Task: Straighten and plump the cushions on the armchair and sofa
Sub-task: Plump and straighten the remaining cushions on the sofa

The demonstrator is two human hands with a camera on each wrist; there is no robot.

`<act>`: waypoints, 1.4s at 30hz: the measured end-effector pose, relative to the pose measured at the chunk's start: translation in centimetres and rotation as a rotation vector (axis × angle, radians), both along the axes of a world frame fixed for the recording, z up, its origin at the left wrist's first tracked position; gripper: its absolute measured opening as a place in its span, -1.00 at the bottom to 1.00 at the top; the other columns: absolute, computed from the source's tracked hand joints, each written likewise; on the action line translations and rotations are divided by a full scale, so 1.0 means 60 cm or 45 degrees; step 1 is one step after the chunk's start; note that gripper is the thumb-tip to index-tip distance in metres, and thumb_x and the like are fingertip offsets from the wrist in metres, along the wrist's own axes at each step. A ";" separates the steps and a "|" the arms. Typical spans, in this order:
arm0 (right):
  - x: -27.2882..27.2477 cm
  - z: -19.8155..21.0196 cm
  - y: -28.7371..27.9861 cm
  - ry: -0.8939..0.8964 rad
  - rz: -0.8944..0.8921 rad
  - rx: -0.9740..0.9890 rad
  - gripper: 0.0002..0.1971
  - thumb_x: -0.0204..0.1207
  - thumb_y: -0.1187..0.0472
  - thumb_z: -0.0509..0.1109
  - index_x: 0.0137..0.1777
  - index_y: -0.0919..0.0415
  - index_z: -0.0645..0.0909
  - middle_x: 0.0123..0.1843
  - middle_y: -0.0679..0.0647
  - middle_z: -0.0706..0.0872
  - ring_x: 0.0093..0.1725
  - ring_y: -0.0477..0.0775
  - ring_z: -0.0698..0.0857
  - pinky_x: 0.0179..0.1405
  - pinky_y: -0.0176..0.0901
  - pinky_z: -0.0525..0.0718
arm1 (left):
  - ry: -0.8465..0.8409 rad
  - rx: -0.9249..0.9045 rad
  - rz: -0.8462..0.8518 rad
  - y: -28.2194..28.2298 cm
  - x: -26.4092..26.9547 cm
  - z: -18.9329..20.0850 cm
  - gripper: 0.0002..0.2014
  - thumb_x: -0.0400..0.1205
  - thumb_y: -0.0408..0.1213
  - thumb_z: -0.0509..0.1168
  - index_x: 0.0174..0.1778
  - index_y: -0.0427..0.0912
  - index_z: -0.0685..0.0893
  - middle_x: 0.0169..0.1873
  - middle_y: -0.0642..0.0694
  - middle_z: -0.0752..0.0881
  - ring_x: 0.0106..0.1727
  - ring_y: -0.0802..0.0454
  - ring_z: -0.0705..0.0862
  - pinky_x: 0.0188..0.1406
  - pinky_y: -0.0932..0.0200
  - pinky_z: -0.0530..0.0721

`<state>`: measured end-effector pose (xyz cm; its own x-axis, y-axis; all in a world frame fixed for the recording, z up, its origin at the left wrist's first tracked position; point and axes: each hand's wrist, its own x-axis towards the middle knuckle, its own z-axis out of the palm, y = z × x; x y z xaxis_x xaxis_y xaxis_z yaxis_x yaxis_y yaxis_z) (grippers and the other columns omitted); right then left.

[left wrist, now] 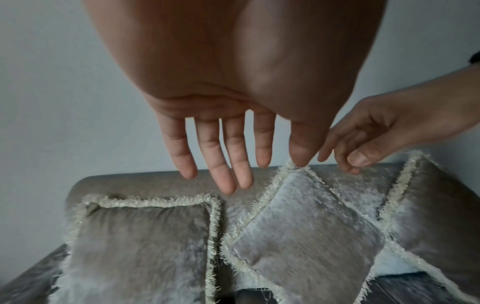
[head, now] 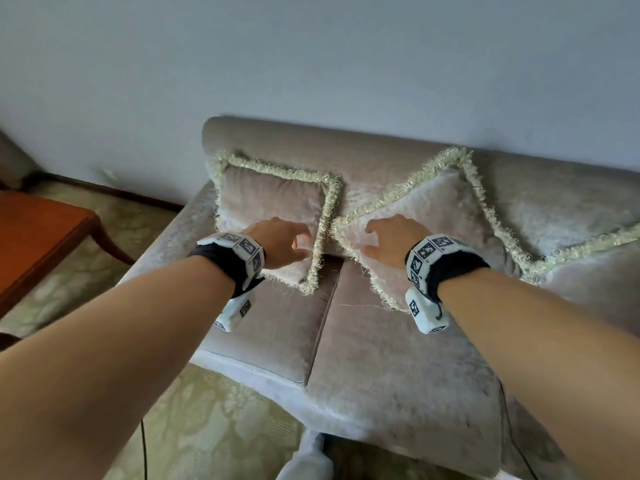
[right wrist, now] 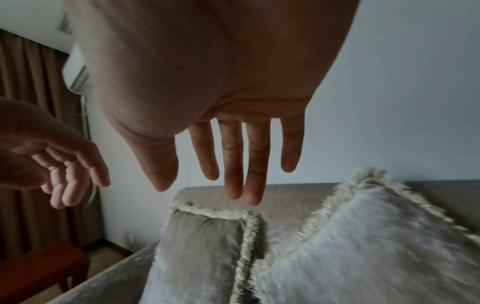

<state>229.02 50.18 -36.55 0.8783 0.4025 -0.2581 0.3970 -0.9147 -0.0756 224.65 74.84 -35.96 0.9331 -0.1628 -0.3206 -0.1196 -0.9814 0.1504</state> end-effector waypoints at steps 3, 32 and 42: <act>-0.015 0.015 0.058 -0.013 0.020 0.014 -0.49 0.63 -0.24 0.29 0.51 -0.05 0.52 0.39 0.10 0.69 0.26 0.23 0.72 0.17 0.05 0.69 | -0.035 0.001 0.042 0.061 -0.018 0.020 -0.58 0.68 0.13 0.26 0.48 0.21 0.53 0.13 0.14 0.82 0.17 0.01 0.76 0.27 -0.12 0.69; 0.160 -0.191 0.518 0.058 -0.432 0.302 -0.33 0.63 -0.30 0.25 0.66 -0.02 0.31 0.50 0.13 0.55 0.40 0.22 0.61 0.31 0.14 0.64 | -0.004 -0.222 0.072 0.599 0.225 -0.169 -0.52 0.68 0.12 0.29 0.52 0.13 0.51 0.26 -0.06 0.71 0.30 -0.11 0.65 0.36 -0.18 0.59; 0.331 -0.441 0.512 -0.072 -0.823 0.721 -0.22 0.51 -0.45 0.26 0.71 -0.30 0.17 0.54 0.16 0.36 0.51 0.23 0.43 0.36 0.17 0.60 | -0.166 -0.377 0.261 0.641 0.416 -0.382 -0.42 0.60 0.29 0.27 0.57 0.41 0.39 0.51 0.00 0.44 0.32 -0.09 0.64 0.15 -0.23 0.72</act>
